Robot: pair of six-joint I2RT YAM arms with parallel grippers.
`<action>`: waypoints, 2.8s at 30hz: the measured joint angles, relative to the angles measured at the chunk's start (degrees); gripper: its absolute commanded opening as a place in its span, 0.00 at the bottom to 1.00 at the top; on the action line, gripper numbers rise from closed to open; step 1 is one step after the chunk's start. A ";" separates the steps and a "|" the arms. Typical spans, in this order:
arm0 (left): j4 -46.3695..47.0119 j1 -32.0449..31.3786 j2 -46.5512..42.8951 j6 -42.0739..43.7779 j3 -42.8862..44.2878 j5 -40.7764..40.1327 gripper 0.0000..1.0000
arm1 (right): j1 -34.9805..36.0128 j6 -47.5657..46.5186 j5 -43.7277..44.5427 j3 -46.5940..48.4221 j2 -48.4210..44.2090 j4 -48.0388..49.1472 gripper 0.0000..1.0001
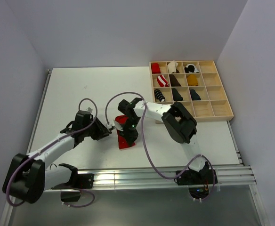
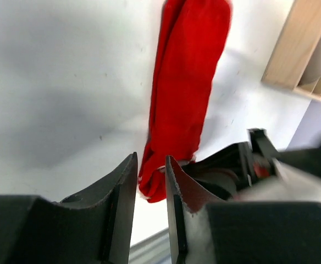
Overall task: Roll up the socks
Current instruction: Roll the sock at the center of the board.
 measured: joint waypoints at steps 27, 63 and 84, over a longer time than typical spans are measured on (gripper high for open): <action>13.22 -24.87 0.39 17.46 -1.01 -23.41 0.38 | -8.22 -1.92 -14.82 20.24 18.73 -21.31 0.19; 19.82 -26.86 11.32 20.02 -0.57 -19.85 0.19 | -9.16 3.80 -15.02 22.10 20.48 -21.77 0.19; 11.39 -21.11 16.17 13.46 5.73 -11.74 0.00 | -12.50 25.05 -3.41 -7.02 -4.02 9.31 0.54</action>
